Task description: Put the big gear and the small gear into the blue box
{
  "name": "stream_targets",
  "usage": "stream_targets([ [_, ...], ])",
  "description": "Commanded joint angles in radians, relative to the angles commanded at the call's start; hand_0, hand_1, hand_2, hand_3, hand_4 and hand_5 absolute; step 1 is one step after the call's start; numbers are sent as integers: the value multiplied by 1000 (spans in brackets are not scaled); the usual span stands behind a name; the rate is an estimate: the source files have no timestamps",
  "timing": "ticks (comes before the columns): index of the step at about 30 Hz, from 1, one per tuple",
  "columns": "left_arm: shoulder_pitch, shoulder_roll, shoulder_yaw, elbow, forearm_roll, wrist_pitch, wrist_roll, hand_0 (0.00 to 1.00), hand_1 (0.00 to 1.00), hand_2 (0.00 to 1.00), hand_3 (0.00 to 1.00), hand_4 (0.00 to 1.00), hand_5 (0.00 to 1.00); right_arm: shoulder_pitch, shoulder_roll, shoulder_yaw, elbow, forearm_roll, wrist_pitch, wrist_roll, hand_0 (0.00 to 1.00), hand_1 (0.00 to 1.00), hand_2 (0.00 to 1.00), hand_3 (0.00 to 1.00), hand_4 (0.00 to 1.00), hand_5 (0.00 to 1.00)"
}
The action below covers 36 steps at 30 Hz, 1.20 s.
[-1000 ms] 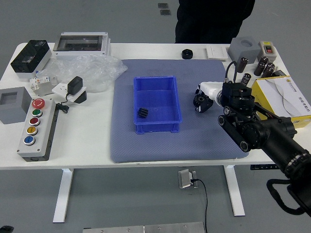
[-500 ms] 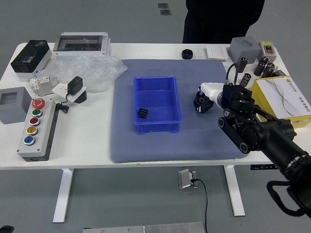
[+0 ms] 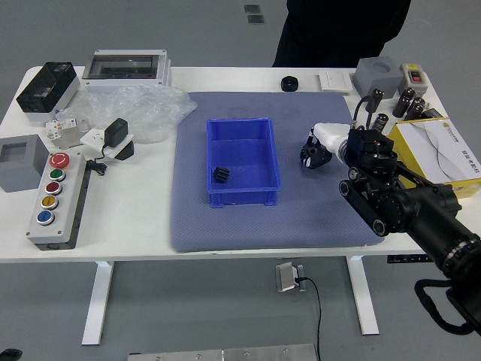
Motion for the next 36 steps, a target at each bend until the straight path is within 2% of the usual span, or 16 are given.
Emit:
stream_targets([
  [6, 2, 6, 0, 0, -8, 2, -2, 827, 792, 784, 750, 648, 360, -5, -56, 37, 86, -11, 7, -14, 581, 478, 486, 502, 437, 286],
  [13, 7, 18, -3, 0, -13, 5, -3, 827, 792, 784, 750, 648, 361, -12, -146, 97, 254, -33, 30, -40, 582, 479, 483, 497, 435, 291],
  [17, 8, 21, -4, 0, -13, 5, -4, 827, 792, 784, 750, 647, 360, -11, -164, 113, 364, -35, 43, -48, 585, 476, 483, 497, 437, 290],
  [23, 9, 24, -4, 0, -11, 3, -4, 827, 792, 784, 750, 647, 360, -8, -138, 105, 521, -28, 58, -51, 585, 478, 484, 497, 438, 287],
  [28, 12, 23, -3, 0, -5, 1, -3, 827, 792, 784, 750, 647, 360, -14, -68, 88, 626, -22, 59, -47, 586, 481, 483, 494, 440, 287],
  [31, 12, 21, -2, 0, -1, 0, -3, 827, 792, 784, 750, 647, 360, -25, -30, 66, 645, -18, 54, -45, 586, 481, 483, 494, 440, 287],
  [36, 12, 17, -2, 0, 4, -2, -2, 827, 792, 784, 749, 648, 361, -58, 11, 29, 624, -7, 42, -42, 583, 480, 483, 494, 444, 293],
])
